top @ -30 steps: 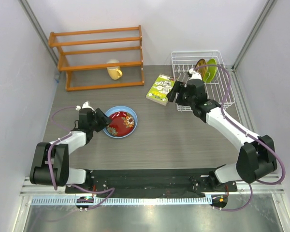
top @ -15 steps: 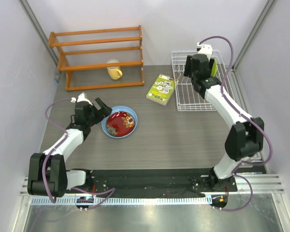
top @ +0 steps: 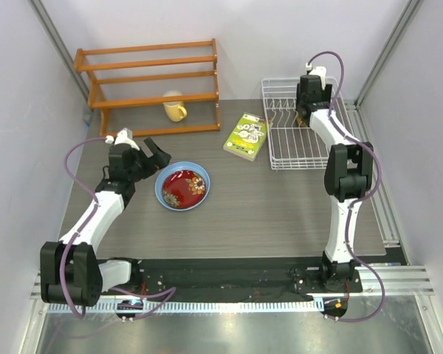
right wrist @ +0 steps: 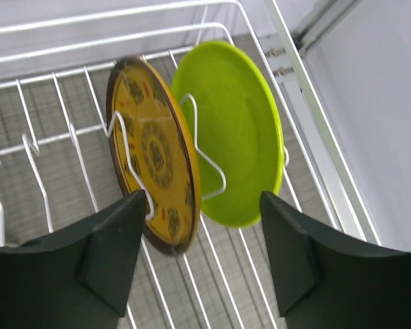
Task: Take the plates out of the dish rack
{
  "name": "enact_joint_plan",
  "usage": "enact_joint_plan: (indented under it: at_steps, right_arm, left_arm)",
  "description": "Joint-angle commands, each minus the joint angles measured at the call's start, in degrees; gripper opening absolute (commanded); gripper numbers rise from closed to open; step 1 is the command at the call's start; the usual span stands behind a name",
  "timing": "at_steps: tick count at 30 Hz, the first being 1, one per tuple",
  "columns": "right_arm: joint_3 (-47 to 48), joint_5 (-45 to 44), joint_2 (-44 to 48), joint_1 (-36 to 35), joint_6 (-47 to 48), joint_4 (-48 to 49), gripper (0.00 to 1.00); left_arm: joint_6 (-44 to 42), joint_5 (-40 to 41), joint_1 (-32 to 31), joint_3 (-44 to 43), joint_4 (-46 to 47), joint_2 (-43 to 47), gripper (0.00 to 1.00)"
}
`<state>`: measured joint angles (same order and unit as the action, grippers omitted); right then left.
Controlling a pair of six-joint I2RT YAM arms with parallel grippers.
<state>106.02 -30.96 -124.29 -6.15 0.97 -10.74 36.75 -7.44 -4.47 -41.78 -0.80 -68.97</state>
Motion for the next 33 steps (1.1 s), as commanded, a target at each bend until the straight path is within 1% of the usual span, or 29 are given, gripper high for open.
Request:
enact_joint_plan:
  at_steps: [1,2,3,6,15,17,18,20,21,23,25,26,30,32,33]
  right_arm:
    - [7.97,2.13,-3.40,-0.09,3.33,1.34,0.68]
    - [9.63,2.65,-4.11,0.17,3.33,1.08,0.66]
    - [10.34,3.09,-4.90,0.26,3.25,0.73,0.59]
    - [12.19,3.71,-7.19,0.61,3.25,0.11,0.52]
    - [13.86,2.66,-9.39,1.41,3.33,-0.51,0.52]
    - [14.04,2.75,-9.74,1.67,3.42,-0.77,0.49]
    - [14.22,2.83,-10.09,1.76,3.51,-1.12,0.42]
    - [14.83,2.75,-10.45,1.85,3.68,-1.65,0.32]
    - [15.01,2.57,-10.79,1.85,3.51,-2.17,0.21]
    - [15.18,2.48,-10.80,1.76,3.51,-2.61,0.11]
    - [14.92,2.75,-10.19,1.76,3.42,-2.79,0.08]
    - [14.83,2.57,-9.84,1.76,3.42,-2.88,0.04]
    - [14.39,0.29,-7.64,1.06,4.38,-2.44,0.01]
    - [14.31,-4.16,-6.23,-0.17,5.87,-1.48,0.01]
    - [14.13,-6.20,-5.62,-0.52,8.15,-0.87,0.01]
  left_arm:
    - [-1.86,-0.56,-0.01,-2.25,-0.43,1.47,0.99]
    - [-2.03,-0.29,-0.01,-2.25,-0.35,1.21,0.99]
    - [-2.04,-0.21,-0.01,-2.34,-0.34,1.03,0.99]
    - [-2.12,-0.20,-0.01,-2.34,-0.17,0.15,0.99]
    - [-2.39,-0.29,-0.01,-2.17,-0.26,-0.11,0.99]
    - [-2.39,-0.38,-0.01,-2.17,-0.17,-0.11,0.99]
    - [-2.39,-0.29,-0.01,-2.08,-0.17,-0.20,1.00]
    - [-2.39,-0.47,-0.01,-2.08,-0.26,-0.29,0.99]
    - [-2.47,-0.38,-0.01,-2.08,-0.26,-0.29,0.99]
    - [-2.56,-0.29,-0.01,-2.16,-0.52,-0.11,0.99]
    - [-2.56,-0.21,-0.01,-2.17,-0.52,-0.11,0.99]
    - [-2.56,-0.20,-0.01,-2.25,-0.52,-0.11,0.99]
    - [-2.48,-0.29,-0.01,-2.34,-0.52,0.06,1.00]
    - [-2.39,-0.20,-0.01,-2.25,-0.52,0.33,0.99]
    - [-2.39,-0.12,-0.01,-2.25,-0.52,0.50,1.00]
